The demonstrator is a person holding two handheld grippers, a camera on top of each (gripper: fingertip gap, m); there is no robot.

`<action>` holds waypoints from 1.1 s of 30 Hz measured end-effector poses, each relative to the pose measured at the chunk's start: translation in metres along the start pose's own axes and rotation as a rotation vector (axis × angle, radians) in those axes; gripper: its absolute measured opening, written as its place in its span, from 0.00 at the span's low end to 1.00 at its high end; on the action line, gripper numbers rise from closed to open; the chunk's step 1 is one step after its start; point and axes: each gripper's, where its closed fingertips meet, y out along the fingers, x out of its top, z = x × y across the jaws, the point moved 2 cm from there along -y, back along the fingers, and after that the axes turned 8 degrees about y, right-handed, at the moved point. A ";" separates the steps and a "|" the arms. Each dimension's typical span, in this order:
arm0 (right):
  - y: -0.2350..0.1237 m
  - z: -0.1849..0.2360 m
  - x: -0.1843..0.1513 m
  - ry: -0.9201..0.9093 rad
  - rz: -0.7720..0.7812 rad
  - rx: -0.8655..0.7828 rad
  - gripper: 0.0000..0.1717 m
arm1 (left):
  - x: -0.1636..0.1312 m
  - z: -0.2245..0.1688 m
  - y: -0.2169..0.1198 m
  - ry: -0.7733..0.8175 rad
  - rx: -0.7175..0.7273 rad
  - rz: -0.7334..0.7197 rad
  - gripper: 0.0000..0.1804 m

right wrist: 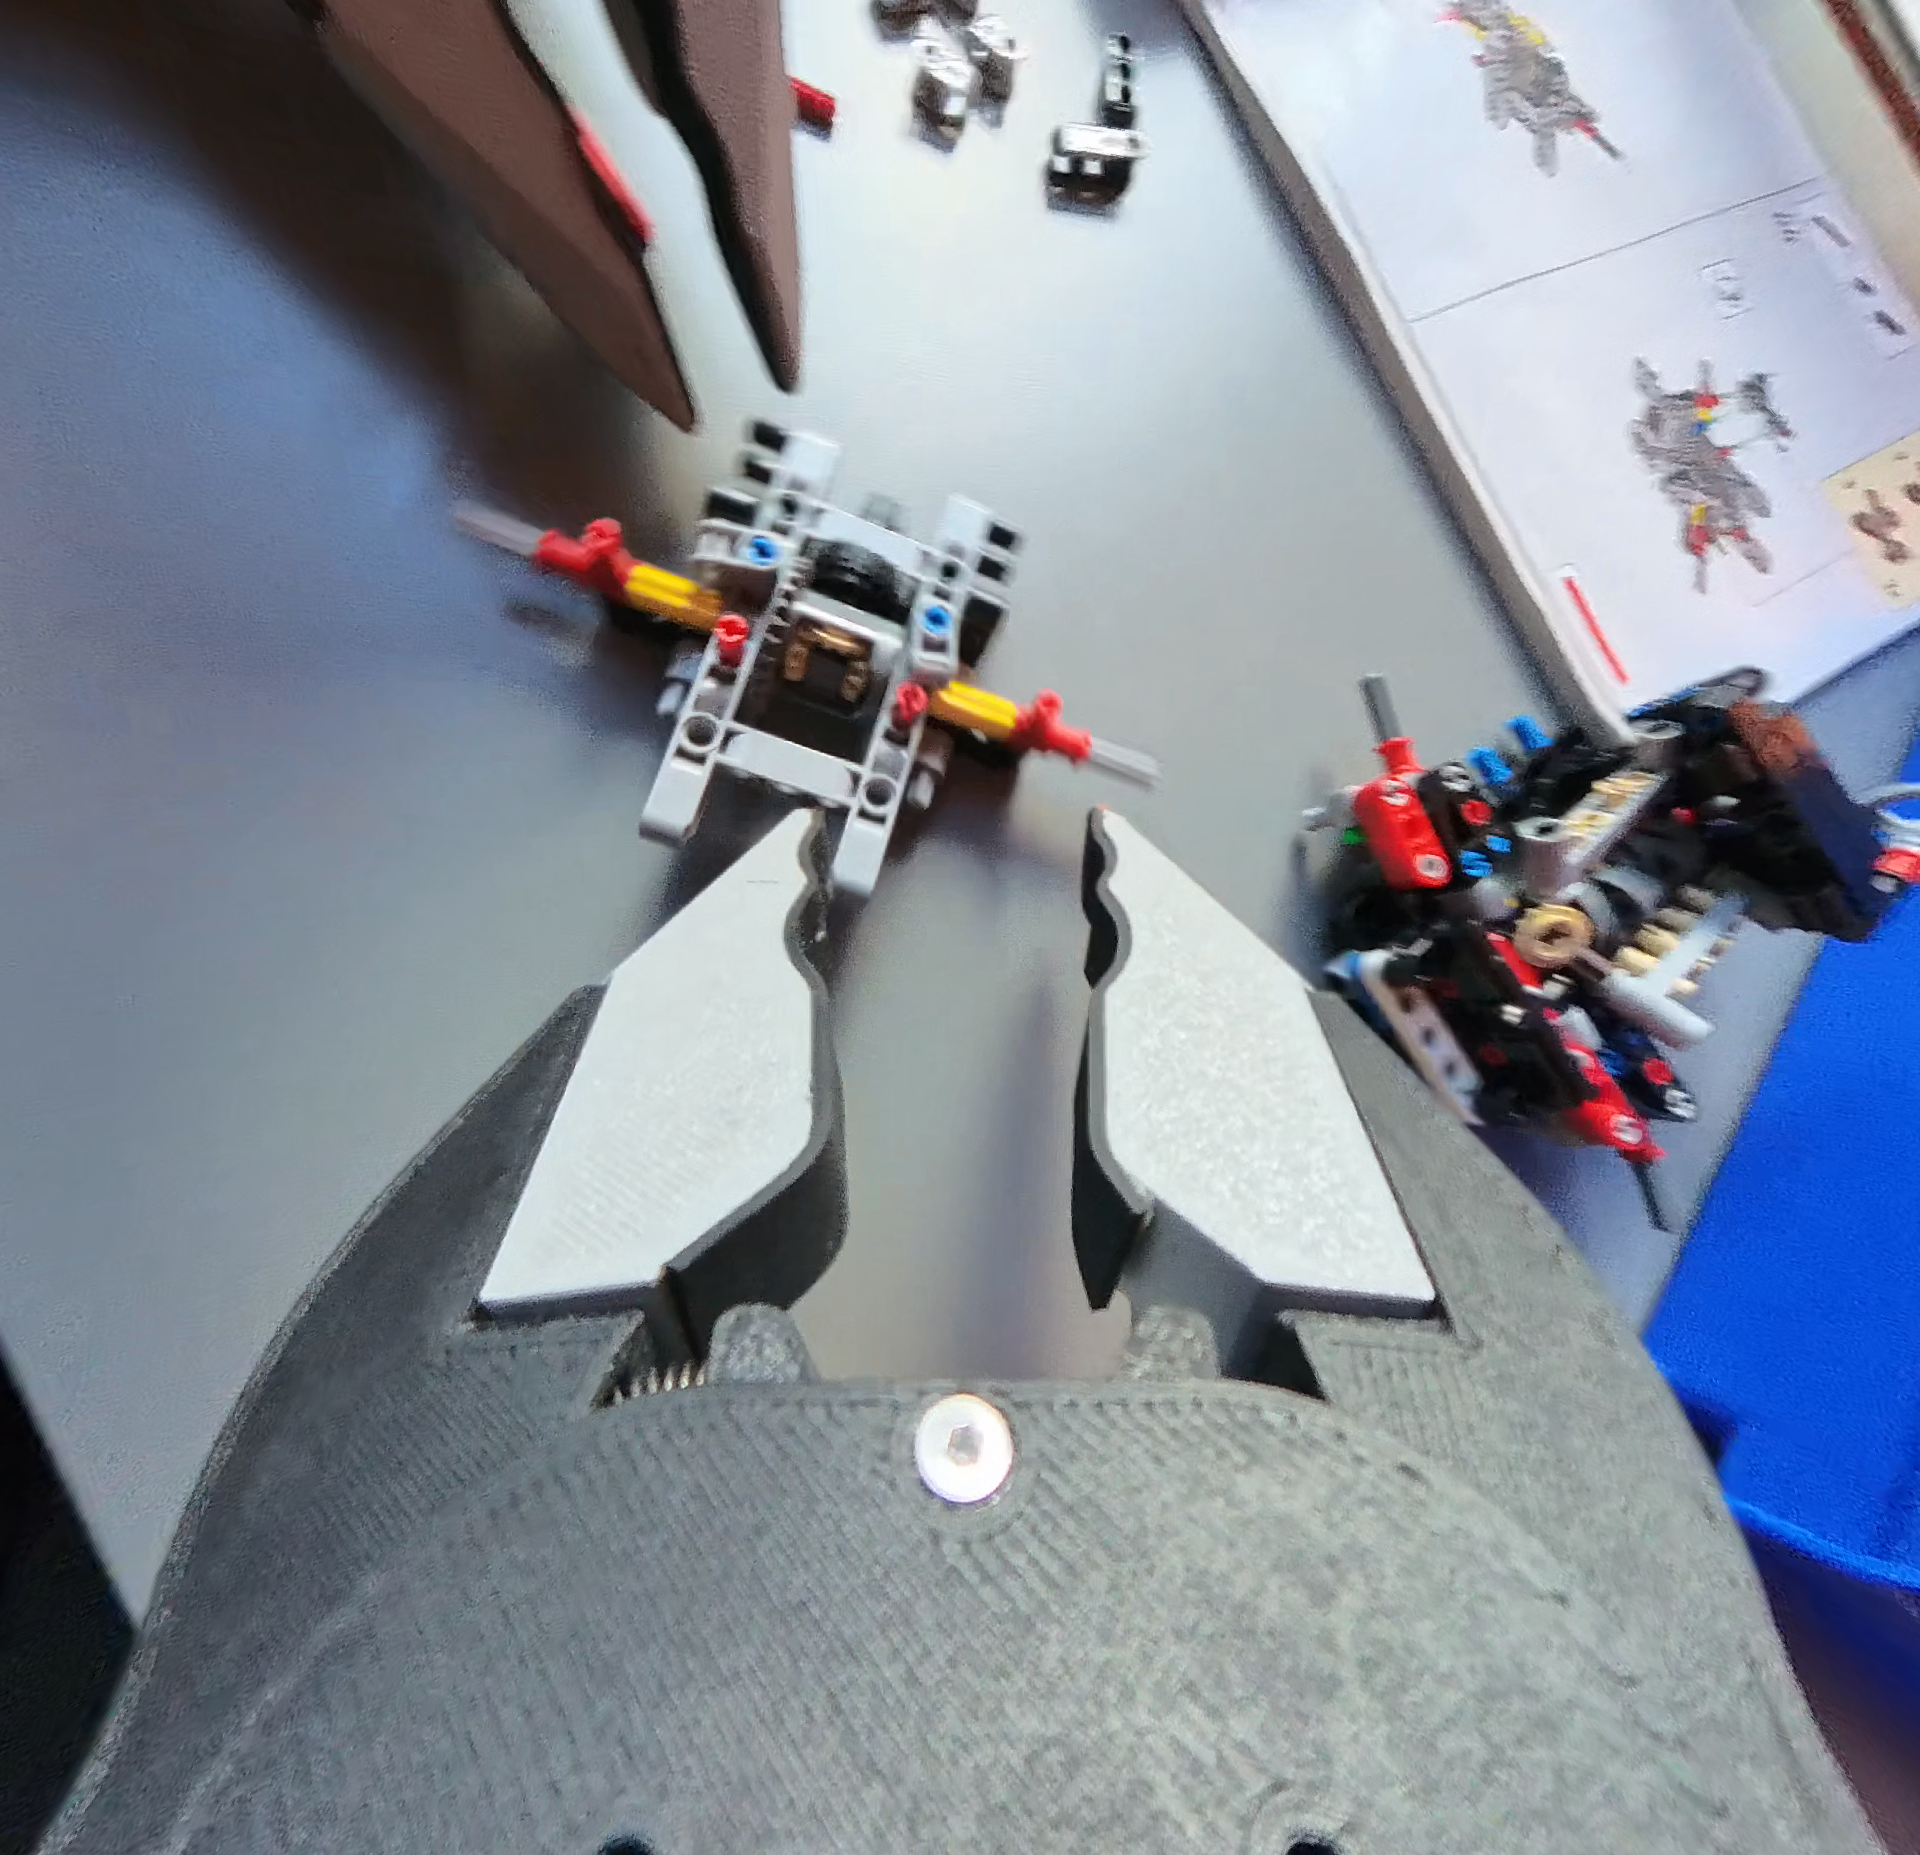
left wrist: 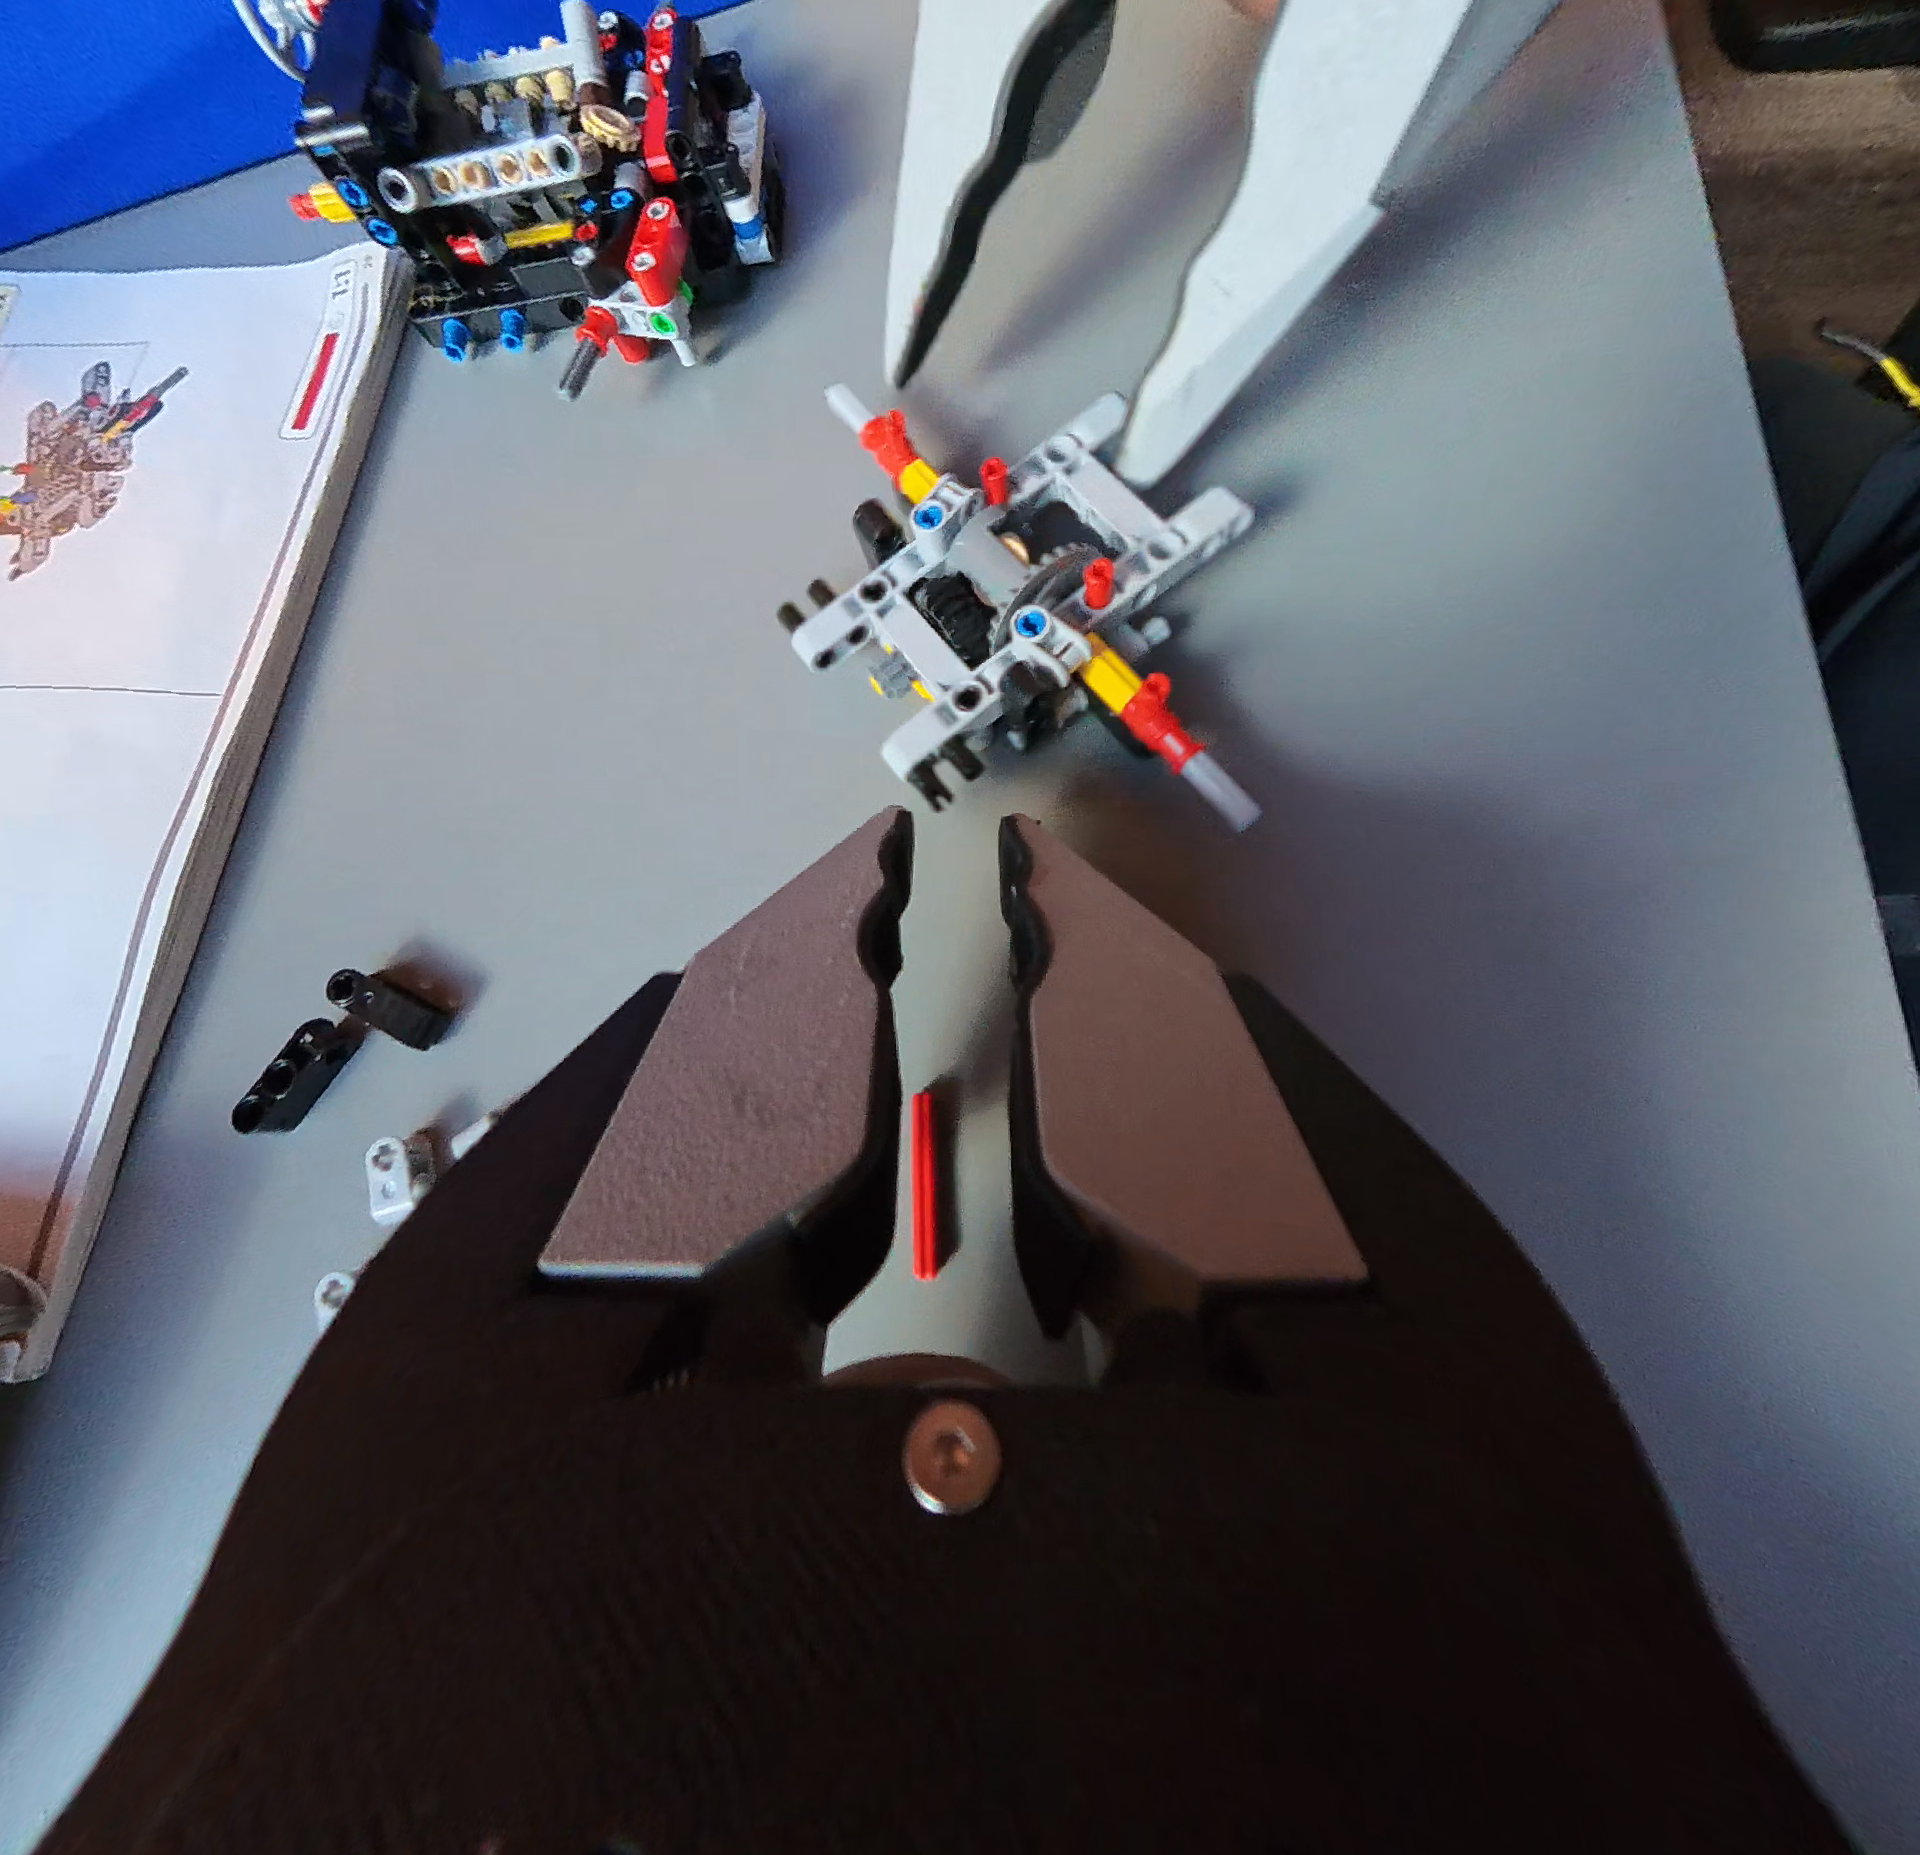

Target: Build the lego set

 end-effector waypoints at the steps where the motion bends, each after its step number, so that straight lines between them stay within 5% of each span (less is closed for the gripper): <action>1: -0.001 -0.008 0.000 0.002 -0.002 -0.017 0.25 | 0.000 0.002 -0.001 -0.008 0.003 -0.005 0.08; 16: -0.002 -0.034 0.029 -0.038 -0.327 0.322 0.16 | -0.001 0.014 -0.007 -0.088 0.036 -0.039 0.08; 33: -0.011 -0.025 0.034 -0.113 -0.412 0.259 0.12 | -0.005 0.019 -0.005 -0.156 0.068 -0.024 0.08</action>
